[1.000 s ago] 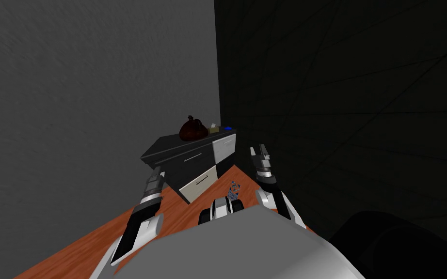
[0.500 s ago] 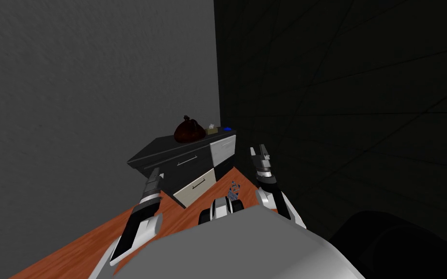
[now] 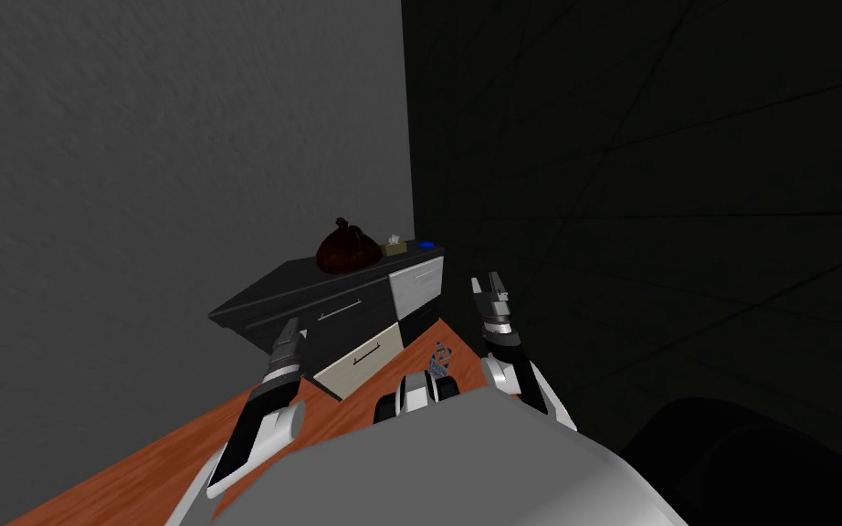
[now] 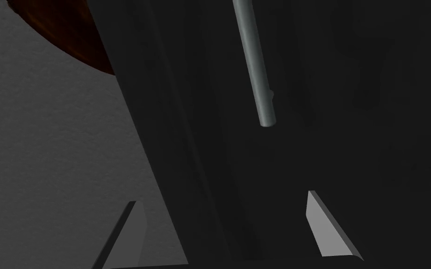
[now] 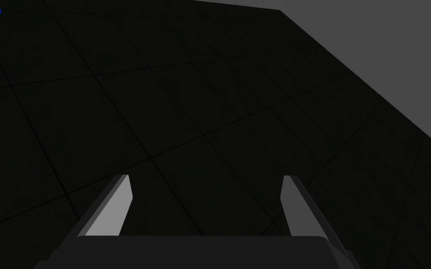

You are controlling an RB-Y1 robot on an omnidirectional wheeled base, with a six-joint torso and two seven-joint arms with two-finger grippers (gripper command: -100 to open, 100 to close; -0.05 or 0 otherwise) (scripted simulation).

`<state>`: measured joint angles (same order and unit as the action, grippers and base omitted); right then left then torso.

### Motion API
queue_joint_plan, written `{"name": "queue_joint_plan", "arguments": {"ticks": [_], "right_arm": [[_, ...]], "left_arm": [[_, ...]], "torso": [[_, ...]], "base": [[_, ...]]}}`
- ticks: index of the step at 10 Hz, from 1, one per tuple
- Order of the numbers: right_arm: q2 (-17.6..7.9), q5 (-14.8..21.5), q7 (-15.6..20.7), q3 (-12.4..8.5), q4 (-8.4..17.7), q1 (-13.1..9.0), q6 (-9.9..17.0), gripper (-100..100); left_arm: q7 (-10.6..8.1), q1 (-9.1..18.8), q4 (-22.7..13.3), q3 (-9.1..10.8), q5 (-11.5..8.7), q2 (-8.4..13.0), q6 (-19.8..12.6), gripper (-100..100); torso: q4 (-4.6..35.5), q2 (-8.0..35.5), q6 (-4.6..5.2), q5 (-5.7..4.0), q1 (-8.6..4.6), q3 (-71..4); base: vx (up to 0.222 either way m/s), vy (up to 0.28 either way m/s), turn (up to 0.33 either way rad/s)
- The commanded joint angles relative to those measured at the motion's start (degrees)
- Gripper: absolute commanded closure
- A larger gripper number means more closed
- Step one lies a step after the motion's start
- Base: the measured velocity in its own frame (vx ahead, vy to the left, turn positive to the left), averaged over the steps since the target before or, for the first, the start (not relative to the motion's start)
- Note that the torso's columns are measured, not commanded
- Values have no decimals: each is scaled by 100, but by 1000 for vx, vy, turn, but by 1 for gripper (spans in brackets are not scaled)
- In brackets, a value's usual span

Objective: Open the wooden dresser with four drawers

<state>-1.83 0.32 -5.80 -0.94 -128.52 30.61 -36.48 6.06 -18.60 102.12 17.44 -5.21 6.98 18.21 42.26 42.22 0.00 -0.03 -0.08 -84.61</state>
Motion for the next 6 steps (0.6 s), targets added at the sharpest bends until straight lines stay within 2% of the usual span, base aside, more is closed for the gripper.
{"name": "queue_joint_plan", "arguments": {"ticks": [1,3,4,6], "right_arm": [[0,0,0,0,0,0,0,0],[-1,0,0,0,0,-1,0,0],[-1,0,0,-1,0,-1,0,0],[-2,0,0,-1,0,-1,0,0]], "left_arm": [[-10,40,-88,59,-53,-304,-105,-100],[-12,56,-119,79,-69,-546,-139,-100],[-16,37,-79,71,-65,-474,-141,-100],[-15,10,182,124,-96,-458,-389,-100]], "torso": [[1,5,-1,3,10,3],[5,17,0,6,20,11],[4,13,0,5,19,8],[2,4,0,7,25,3]], "base": [[53,-91,41],[56,-72,12],[8,-16,8],[51,16,-42]]}}
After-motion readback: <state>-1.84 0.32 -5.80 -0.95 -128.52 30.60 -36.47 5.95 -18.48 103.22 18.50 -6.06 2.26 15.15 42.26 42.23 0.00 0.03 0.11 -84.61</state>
